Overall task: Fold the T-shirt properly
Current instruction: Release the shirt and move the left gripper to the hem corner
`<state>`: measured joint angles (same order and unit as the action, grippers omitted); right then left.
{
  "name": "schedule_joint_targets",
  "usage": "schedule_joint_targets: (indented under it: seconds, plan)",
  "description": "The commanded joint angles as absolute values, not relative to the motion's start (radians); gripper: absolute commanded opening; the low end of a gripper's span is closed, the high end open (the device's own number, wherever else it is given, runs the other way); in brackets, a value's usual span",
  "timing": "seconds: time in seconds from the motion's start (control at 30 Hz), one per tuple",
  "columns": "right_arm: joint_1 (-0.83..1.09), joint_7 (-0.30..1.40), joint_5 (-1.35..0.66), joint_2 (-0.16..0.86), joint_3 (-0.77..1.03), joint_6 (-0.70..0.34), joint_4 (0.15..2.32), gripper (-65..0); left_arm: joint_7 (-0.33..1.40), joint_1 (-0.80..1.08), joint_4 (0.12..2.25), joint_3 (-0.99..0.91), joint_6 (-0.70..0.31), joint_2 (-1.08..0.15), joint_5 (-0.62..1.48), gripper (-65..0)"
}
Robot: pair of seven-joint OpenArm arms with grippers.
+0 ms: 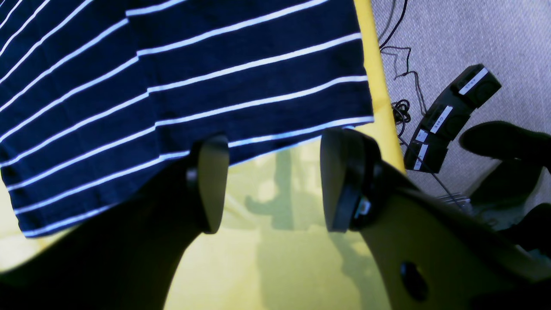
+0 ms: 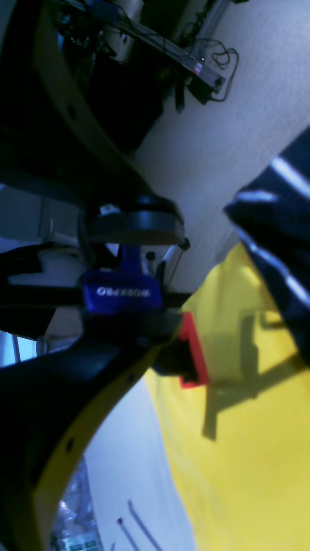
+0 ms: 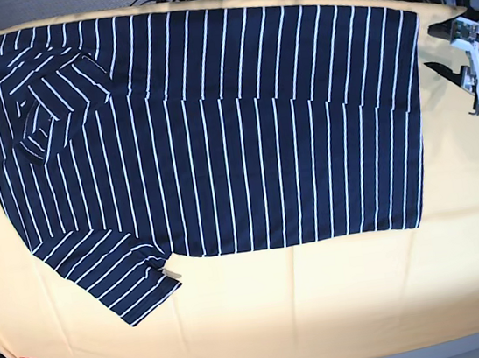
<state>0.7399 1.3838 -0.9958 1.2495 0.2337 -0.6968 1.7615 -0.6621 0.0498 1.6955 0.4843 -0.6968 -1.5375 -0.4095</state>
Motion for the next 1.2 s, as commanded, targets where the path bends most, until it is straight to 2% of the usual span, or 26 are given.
schedule_joint_targets:
  seconds: [0.0, 0.17, 0.37, 0.43, 0.53, 0.63, 0.67, 0.73, 0.8, 0.9, 1.07, 1.17]
  plan:
    - [0.735, 1.396, -1.012, 1.277, 0.261, -0.698, 1.767, -36.7, -0.681, 0.038, 1.7, 0.471, -0.698, -1.553, -0.381, -30.4]
    - [0.735, 1.396, -1.139, 1.278, 0.36, -0.698, 1.768, -36.7, -0.68, -0.015, 1.7, 0.471, -0.698, -1.553, -0.3, -30.5]
    - [0.734, 1.396, -1.29, 1.278, 0.573, -0.698, 1.767, -36.7, -0.632, -0.157, 1.7, 0.471, -0.698, -1.553, -0.134, -30.5]
    - [0.734, 1.396, -1.33, 1.277, 0.655, -0.698, 1.767, -36.7, -0.517, -0.208, 1.7, 0.471, -0.698, -1.553, 0.021, -30.5]
    - [0.734, 1.396, -1.37, 1.277, 0.771, -0.698, 1.767, -36.7, -0.23, -0.295, 1.686, 0.471, -0.698, -1.545, 0.386, -30.5]
    - [0.734, 1.388, -1.369, 1.277, 0.858, -0.698, 1.767, -36.7, 0.013, -0.393, 1.61, 0.471, -0.683, -1.465, 0.724, -30.5]
    - [0.734, 1.343, -1.369, 1.277, 0.878, -0.698, 1.767, -36.7, 0.062, -0.417, 1.567, 0.471, -0.63, -1.434, 0.797, -30.5]
    - [0.734, 1.293, -1.36, 1.277, 0.898, -0.698, 1.767, -36.7, 0.104, -0.454, 1.461, 0.471, -0.545, -1.371, 0.888, -30.5]
    - [0.734, 1.294, -1.341, 1.275, 0.898, -0.698, 1.766, -36.7, 0.106, -0.484, 1.331, 0.471, -0.519, -1.304, 0.933, -30.5]
    - [0.735, 1.293, -1.333, 1.269, 0.898, -0.698, 1.765, -36.7, 0.106, -0.535, 1.111, 0.471, -0.536, -1.184, 0.968, -30.5]
    - [0.734, 1.25, -1.33, 1.268, 0.898, -0.698, 1.766, -36.7, 0.105, -0.616, 0.772, 0.471, -0.688, -0.972, 1.008, -30.5]
    - [0.734, 1.253, -1.33, 1.259, 0.898, -0.698, 1.766, -36.7, 0.099, -0.648, 0.634, 0.471, -0.688, -0.868, 1.008, -30.5]
